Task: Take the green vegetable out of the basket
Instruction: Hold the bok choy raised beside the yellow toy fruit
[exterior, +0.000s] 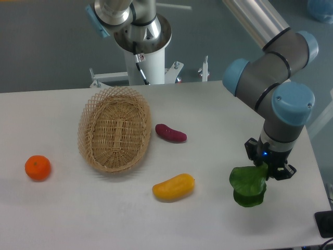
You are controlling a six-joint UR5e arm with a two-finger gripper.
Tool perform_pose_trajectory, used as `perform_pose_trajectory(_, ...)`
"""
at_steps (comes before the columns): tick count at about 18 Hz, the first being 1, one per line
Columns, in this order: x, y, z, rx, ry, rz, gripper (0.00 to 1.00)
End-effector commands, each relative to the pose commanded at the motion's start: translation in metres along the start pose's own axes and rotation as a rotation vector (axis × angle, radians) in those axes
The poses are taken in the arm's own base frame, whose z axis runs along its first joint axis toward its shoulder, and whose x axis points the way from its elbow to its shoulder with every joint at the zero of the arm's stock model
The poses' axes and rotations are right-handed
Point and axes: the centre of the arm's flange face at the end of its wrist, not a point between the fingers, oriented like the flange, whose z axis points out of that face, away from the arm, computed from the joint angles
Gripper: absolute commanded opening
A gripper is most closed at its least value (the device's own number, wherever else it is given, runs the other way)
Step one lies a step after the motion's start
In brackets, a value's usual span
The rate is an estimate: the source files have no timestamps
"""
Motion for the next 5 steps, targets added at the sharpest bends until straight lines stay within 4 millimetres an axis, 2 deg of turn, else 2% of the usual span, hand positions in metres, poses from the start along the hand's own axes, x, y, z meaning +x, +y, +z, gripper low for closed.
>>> perform_pose_trajectory(5, 0.0016, 0.0, 0.0028, 0.001, 0.006, -0.002, 0.39)
